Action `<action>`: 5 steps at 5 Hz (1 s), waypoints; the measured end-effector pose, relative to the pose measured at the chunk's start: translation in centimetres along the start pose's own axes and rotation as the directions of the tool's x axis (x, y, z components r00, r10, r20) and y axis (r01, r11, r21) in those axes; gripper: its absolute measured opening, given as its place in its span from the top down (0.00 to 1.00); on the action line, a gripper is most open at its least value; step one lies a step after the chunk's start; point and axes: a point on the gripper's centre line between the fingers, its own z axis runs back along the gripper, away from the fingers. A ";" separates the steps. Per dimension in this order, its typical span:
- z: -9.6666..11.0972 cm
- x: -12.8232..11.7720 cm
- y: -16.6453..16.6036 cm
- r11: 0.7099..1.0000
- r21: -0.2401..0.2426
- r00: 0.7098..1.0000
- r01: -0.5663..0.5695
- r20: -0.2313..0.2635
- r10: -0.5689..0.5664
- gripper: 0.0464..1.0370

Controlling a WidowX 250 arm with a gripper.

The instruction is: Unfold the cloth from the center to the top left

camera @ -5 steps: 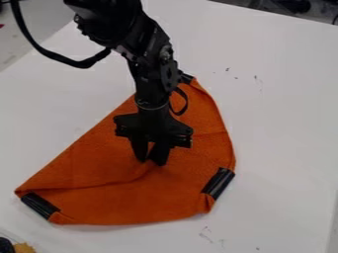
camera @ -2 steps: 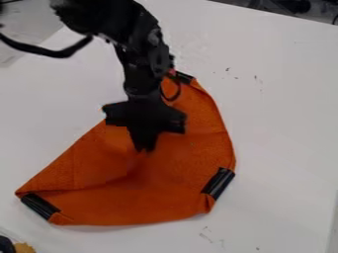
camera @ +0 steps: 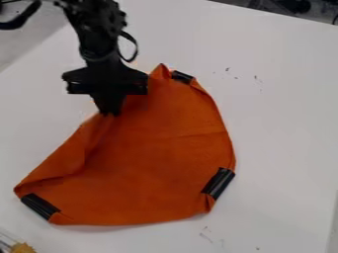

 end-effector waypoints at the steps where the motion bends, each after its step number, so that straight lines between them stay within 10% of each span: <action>1: -2.6 3.4 3.1 0.999 -0.033 0.999 0.032 -0.023 -0.032 0.98; 3: -5.7 7.5 6.0 0.993 -0.049 0.992 0.111 -0.051 -0.113 0.95; 5: -6.3 9.1 8.6 0.990 -0.012 0.989 0.141 -0.051 -0.141 0.51</action>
